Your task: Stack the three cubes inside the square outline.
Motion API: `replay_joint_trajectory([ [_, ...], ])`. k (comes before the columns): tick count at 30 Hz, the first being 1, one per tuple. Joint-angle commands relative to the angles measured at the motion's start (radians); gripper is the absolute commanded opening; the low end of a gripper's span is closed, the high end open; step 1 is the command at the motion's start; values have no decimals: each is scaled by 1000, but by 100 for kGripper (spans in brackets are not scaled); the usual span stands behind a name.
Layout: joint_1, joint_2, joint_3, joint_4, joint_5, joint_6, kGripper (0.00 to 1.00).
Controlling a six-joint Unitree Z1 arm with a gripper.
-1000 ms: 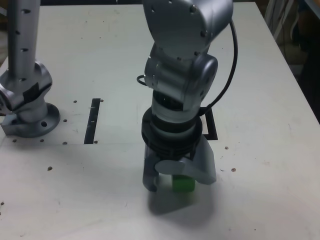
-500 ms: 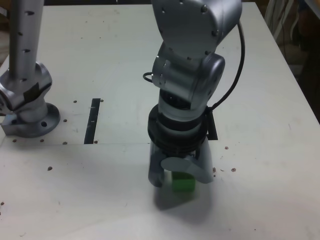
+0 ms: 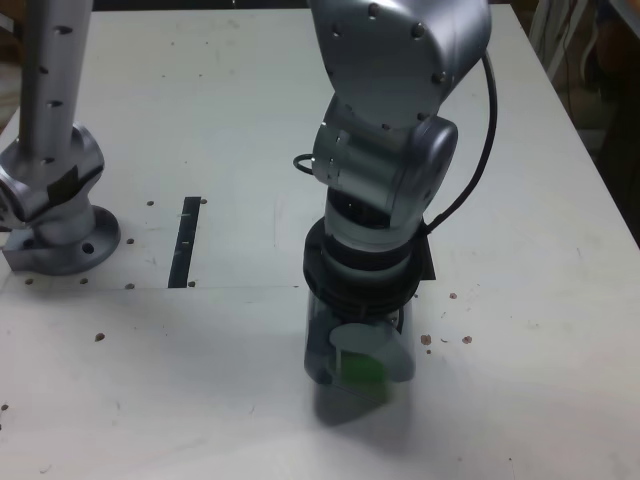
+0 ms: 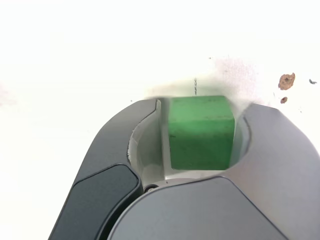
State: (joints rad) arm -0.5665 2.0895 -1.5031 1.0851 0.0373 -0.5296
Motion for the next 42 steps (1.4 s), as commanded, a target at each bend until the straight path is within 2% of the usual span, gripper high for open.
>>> replay_joint_trajectory([
  [1,2,2,8,1,-12,-5,26],
  [7,2,0,4,14,-33,-15,21],
  [13,2,-17,-16,46,-18,-16,17],
  [16,2,-66,-43,121,-1,-16,17],
  [23,27,-236,-151,340,67,30,17],
  [31,190,-259,-220,433,83,185,17],
  [37,347,-255,-228,446,77,314,17],
  [42,423,-212,-218,430,77,385,17],
])
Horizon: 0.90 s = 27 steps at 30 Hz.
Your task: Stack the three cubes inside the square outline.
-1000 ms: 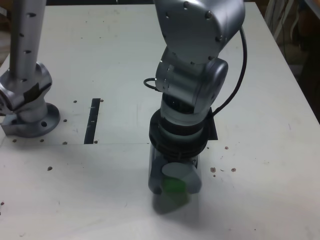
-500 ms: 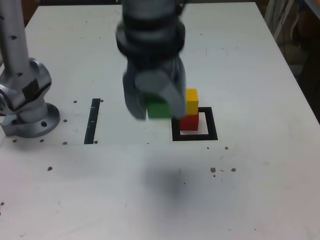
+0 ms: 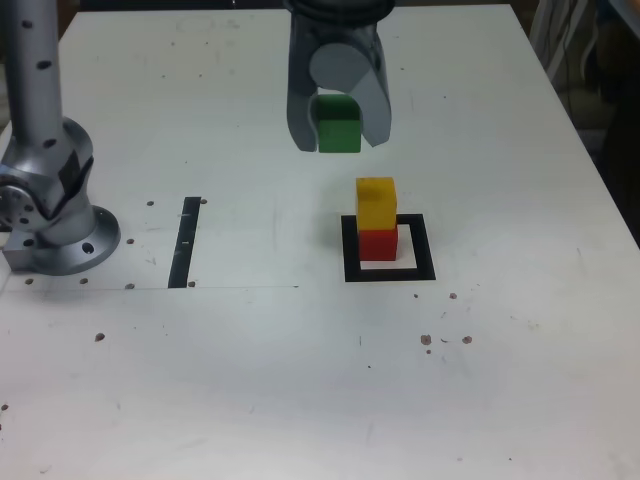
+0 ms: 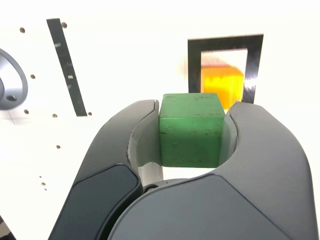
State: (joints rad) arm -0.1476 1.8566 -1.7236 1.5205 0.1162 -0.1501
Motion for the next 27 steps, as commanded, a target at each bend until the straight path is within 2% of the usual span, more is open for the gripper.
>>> replay_joint_trajectory([
  [1,9,32,3,-11,-8,13,17],
  [6,17,68,3,-53,-58,27,18],
  [10,14,84,5,-84,-77,27,18],
  [27,24,118,32,-133,-62,40,21],
])
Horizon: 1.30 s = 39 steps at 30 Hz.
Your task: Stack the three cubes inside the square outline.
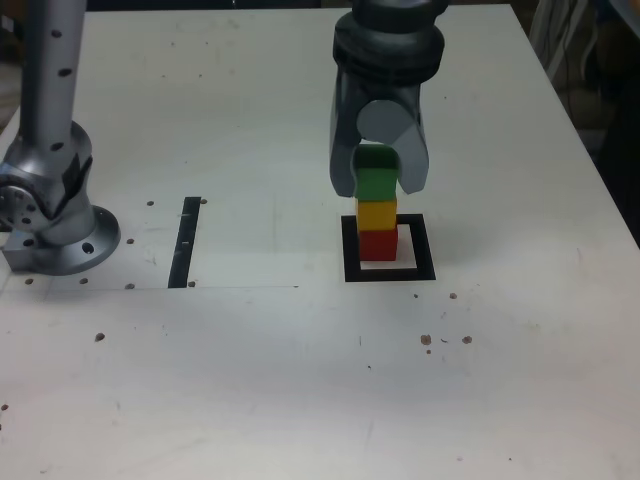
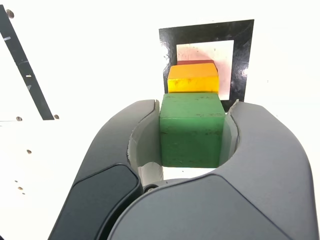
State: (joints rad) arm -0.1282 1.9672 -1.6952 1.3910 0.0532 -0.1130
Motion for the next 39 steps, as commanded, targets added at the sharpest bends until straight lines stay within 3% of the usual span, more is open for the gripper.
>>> replay_joint_trajectory([
  [1,6,10,5,-7,1,5,21],
  [6,12,13,11,-17,3,10,25],
  [9,14,13,11,-16,4,11,33],
  [17,15,10,6,-11,5,27,83],
  [21,15,-2,2,-5,15,28,97],
  [29,11,-95,-9,65,17,26,99],
  [34,-22,-250,25,124,-13,30,100],
  [39,-46,-409,144,133,-49,29,100],
])
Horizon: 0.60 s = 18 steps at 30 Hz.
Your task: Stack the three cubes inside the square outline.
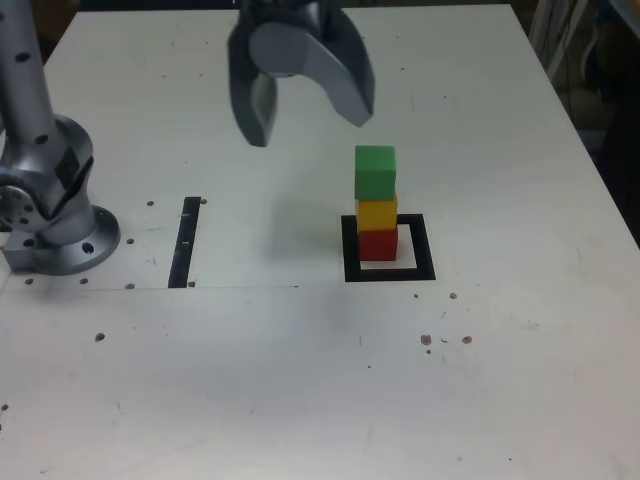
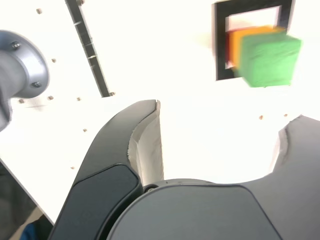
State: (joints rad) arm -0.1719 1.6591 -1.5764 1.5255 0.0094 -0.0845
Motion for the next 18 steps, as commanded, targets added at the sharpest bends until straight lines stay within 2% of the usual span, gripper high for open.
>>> replay_joint_trajectory([
  [1,-3,-125,56,-4,-12,0,100],
  [6,-4,-187,197,-20,-29,-4,100],
  [10,-4,-225,348,-58,-21,-4,100],
  [14,-3,-283,530,-174,-8,-7,100],
  [18,-3,-305,695,-312,-14,-9,100],
])
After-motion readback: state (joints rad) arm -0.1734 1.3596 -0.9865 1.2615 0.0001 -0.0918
